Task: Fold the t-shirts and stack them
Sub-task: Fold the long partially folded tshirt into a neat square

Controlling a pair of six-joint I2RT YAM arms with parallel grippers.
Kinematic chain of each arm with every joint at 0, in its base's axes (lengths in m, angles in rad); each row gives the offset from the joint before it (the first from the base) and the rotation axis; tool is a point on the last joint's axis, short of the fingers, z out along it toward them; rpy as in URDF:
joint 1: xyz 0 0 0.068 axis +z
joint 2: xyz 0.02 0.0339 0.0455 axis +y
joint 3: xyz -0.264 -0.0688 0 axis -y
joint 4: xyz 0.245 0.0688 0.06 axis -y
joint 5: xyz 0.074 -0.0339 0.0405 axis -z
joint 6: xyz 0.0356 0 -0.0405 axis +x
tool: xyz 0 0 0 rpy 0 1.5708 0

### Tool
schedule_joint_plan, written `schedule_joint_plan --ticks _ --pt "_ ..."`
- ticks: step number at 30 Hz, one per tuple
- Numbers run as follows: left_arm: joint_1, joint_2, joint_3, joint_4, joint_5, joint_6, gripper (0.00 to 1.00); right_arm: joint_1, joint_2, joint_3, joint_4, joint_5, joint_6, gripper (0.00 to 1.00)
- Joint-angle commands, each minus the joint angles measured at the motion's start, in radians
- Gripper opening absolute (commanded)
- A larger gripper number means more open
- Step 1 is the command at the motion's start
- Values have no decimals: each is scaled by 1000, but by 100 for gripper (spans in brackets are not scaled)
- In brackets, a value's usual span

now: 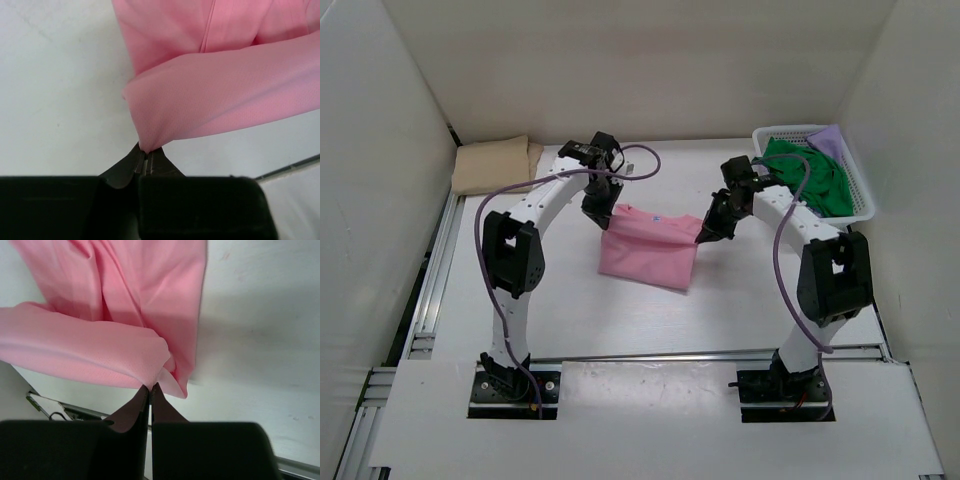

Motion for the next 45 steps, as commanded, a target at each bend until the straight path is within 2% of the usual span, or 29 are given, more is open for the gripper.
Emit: schedule_joint_plan --ticks 1,6,7,10,11,12,13,14,15,17,18,19,21,23,26,29,30,32,34,36,37,41,45 --pt "24 3 59 46 -46 15 10 -42 48 87 -24 12 -52 0" --pt "24 29 59 212 -102 15 14 -73 152 173 -15 33 -29 1" --pt "33 50 59 230 -115 15 16 -73 197 190 -15 33 -29 12" --pt "46 108 102 278 -138 15 43 -97 307 297 -4 23 -29 36" --pt "58 124 125 293 -138 15 62 -97 335 334 -4 23 -29 41" --pt "72 142 145 322 -154 15 72 -106 361 411 -4 38 -29 43" --pt "72 185 171 323 -196 15 79 -117 405 449 -13 47 -29 46" --pt "84 211 209 323 -226 15 81 -117 425 488 -3 47 -44 49" --pt "98 234 293 323 -256 15 82 -117 442 533 -3 62 -82 49" --pt "107 248 335 323 -300 15 82 -117 452 624 -33 116 -122 45" --pt "107 219 299 336 -300 15 84 -117 430 613 -33 135 -153 45" --pt "116 190 256 358 -278 15 84 -104 371 525 15 135 -168 43" --pt "127 106 114 421 -144 15 86 -91 305 397 103 110 -192 49" --pt "127 95 75 421 2 15 86 -80 254 293 176 97 -192 50" --pt "127 95 45 387 113 15 86 -62 268 282 171 86 -192 47" --pt "127 67 -4 373 149 15 86 -15 242 262 158 160 -182 25" --pt "127 31 -27 388 149 15 85 22 201 238 174 185 -182 14" --pt "127 -12 -106 442 149 15 83 76 164 155 239 199 -182 6" --pt "127 -48 -146 470 114 15 82 100 150 124 272 195 -170 3" --pt "113 -16 -146 470 54 15 78 101 220 156 263 155 -135 3" --pt "104 6 -146 470 31 15 75 101 257 188 237 146 -123 0" --pt "104 118 -81 461 -33 15 72 49 445 344 120 190 -55 0" --pt "128 156 -56 425 2 15 72 19 521 438 65 139 -50 0"
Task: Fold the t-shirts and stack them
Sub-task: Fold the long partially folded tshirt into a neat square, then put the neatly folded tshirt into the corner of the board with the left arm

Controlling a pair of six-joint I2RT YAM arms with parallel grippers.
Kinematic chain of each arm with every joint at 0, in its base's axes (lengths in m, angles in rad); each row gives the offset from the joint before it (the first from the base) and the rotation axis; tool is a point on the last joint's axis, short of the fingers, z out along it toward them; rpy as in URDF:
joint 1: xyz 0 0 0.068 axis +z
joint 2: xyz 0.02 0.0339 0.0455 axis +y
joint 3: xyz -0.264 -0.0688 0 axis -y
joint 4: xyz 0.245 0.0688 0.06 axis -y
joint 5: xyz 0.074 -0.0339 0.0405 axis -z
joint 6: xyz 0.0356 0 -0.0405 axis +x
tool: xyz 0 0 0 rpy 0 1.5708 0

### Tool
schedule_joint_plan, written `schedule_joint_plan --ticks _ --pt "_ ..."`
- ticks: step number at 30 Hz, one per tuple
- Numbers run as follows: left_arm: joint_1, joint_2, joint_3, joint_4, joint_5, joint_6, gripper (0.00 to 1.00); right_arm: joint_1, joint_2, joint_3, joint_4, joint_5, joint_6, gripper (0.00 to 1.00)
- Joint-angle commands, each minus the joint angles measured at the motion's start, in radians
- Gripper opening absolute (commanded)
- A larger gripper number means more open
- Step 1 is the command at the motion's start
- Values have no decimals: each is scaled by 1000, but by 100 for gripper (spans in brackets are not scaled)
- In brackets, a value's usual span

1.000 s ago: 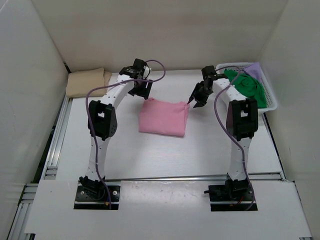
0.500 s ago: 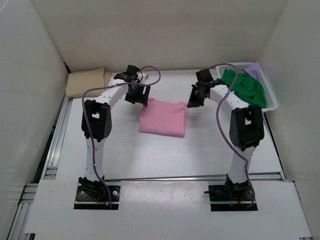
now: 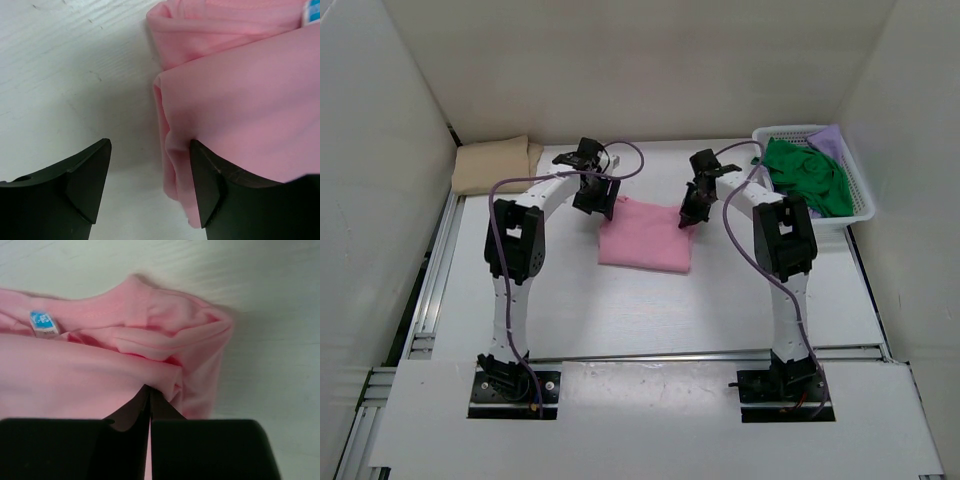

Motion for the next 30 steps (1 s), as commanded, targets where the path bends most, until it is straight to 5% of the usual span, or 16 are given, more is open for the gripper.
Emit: schedule_joint_plan --ticks 1,7,8,10,13,22,27,30 --pt "17 -4 23 -20 17 0 75 -32 28 85 -104 7 16 0" --pt "74 -157 -65 -11 113 0 97 -32 -26 76 -113 20 -3 7" --pt "84 -192 -80 -11 166 0 100 -32 -58 61 -113 35 -13 12" --pt "84 -219 -130 -11 224 0 100 -23 -98 32 -113 59 -13 40" --pt "74 -232 -190 -11 326 0 100 -12 -179 -37 -156 150 2 60" --pt "41 -49 -183 -11 322 0 100 -12 -123 -125 -176 109 33 63" --pt "41 14 -154 -11 321 0 100 -12 -101 -178 -112 14 53 47" --pt "20 67 -126 -11 402 0 91 -12 -101 -218 -52 -22 74 41"
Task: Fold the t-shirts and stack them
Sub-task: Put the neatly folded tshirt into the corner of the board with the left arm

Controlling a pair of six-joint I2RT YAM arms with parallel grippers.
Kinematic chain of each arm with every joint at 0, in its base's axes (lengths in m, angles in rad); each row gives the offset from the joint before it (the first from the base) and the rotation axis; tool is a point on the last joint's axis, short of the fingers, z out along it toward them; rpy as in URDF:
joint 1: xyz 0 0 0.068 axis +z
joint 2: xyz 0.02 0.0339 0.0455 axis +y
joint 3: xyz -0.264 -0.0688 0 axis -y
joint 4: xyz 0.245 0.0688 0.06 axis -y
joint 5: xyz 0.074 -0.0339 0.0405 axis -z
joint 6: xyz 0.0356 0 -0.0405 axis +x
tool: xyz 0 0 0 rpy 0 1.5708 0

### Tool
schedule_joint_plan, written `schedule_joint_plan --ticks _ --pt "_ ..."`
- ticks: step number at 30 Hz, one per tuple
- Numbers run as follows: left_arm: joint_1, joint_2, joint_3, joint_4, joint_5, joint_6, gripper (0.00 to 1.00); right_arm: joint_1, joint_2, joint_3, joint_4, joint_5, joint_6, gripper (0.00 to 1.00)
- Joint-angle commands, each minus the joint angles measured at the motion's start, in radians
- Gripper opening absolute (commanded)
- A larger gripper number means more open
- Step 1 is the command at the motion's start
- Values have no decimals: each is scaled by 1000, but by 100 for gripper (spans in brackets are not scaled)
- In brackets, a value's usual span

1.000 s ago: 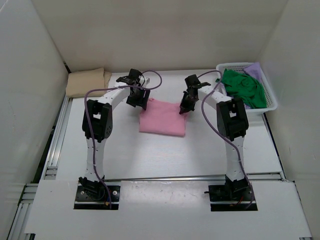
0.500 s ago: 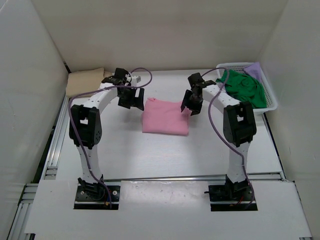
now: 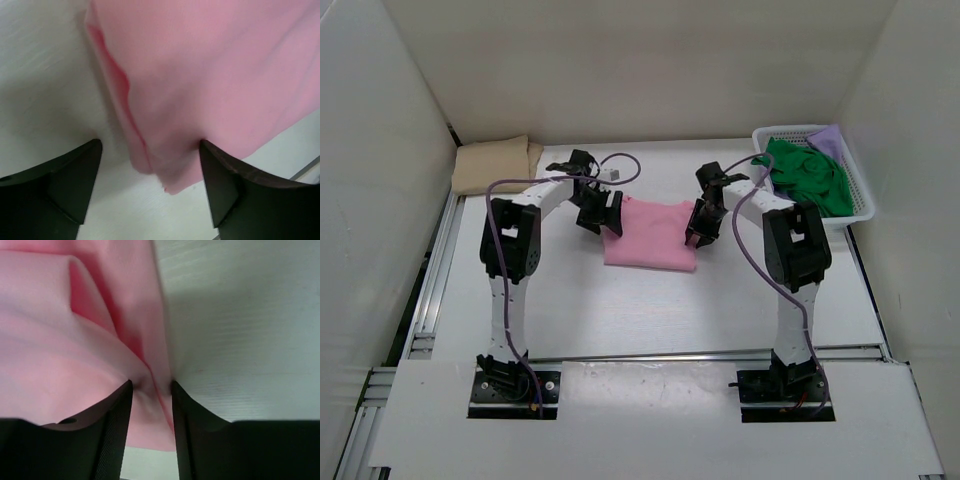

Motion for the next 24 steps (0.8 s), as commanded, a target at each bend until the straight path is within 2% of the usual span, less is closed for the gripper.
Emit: schedule_joint_plan --ticks 1,2,3,4,6,8,9,14,19,24 --pt "-30 88 22 -6 85 10 86 -2 7 -53 83 -51 40 40" --pt "-31 114 22 -6 135 10 79 -2 7 -53 94 -62 41 38" --pt "-40 127 33 -6 154 10 64 -2 -3 -68 94 -62 51 38" --pt "-40 140 33 -6 174 10 57 -2 -3 -81 111 -72 60 36" --pt "-40 172 62 -15 213 10 51 -2 -12 -93 123 -73 61 36" --pt "-40 190 83 -24 213 10 28 -2 -23 -104 132 -73 70 36" --pt "-29 191 92 -35 213 10 13 -2 -23 -113 132 -73 70 36" --pt "48 132 111 -59 149 10 10 -11 -74 -136 132 -73 59 38" --pt "83 86 259 -177 -138 10 10 -33 -189 -173 97 -19 28 40" --pt "83 75 319 -214 -413 10 10 -53 -276 -173 36 52 -31 42"
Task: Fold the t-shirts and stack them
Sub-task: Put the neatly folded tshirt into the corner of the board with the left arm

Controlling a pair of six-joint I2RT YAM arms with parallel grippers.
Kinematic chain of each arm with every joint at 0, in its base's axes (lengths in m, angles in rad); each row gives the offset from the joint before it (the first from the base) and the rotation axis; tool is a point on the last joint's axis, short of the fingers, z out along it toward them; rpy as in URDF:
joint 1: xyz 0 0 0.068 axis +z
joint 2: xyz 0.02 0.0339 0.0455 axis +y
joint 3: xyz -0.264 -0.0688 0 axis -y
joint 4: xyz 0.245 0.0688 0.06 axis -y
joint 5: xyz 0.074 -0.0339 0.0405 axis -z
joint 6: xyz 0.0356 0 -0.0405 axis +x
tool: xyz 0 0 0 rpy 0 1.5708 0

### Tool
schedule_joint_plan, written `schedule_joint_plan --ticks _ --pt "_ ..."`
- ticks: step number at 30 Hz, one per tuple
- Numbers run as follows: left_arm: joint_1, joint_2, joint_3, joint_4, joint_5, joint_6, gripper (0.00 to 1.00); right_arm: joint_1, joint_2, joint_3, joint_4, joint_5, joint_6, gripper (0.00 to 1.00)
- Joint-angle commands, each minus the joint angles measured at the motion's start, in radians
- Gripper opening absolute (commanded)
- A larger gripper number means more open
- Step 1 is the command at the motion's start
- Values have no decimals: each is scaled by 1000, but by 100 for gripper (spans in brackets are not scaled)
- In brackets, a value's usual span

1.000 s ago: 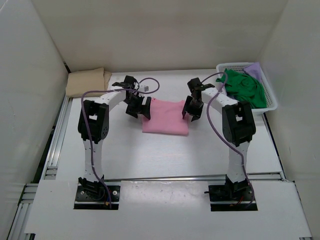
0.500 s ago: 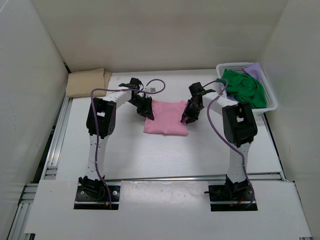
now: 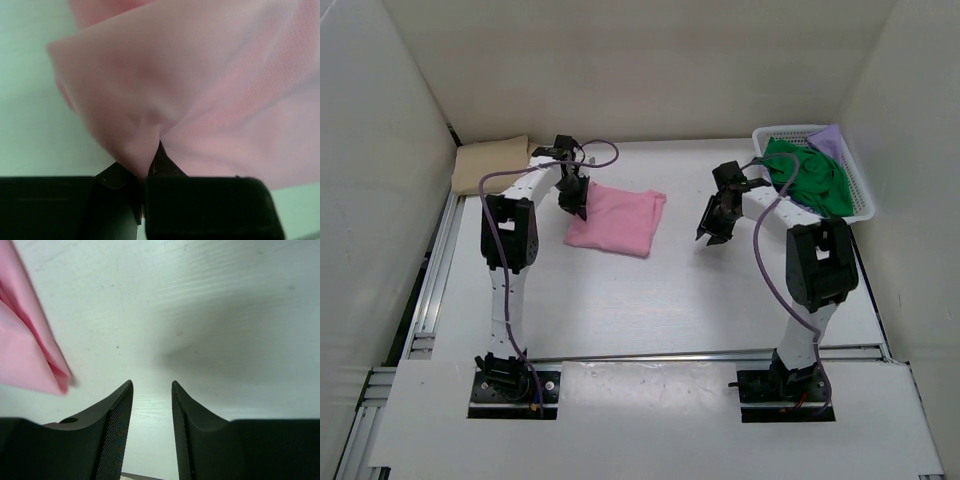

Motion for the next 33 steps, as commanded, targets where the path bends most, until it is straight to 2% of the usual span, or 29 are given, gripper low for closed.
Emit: schedule_joint_plan --ticks 1,3,7,12,14,18,26,33 --pt "-17 -68 42 -37 -339 15 10 -12 -86 3 -58 72 -48 42" --pt "-17 -68 42 -3 -430 15 10 -12 -100 3 -70 86 -68 42" --pt "-17 -50 45 111 -723 15 10 -34 -134 -6 -81 109 -77 43" --pt "3 33 238 189 -895 15 10 -34 -145 -16 -90 121 -77 43" --pt "13 61 272 250 -966 15 10 -43 -145 -26 -99 130 -77 43" --pt "32 89 351 321 -1023 15 10 -43 -154 -36 -110 152 -88 43" --pt "97 121 462 411 -1044 15 10 -43 -154 -55 -129 181 -99 43" --pt "164 89 462 454 -1015 15 10 -43 -154 -77 -129 190 -108 43"
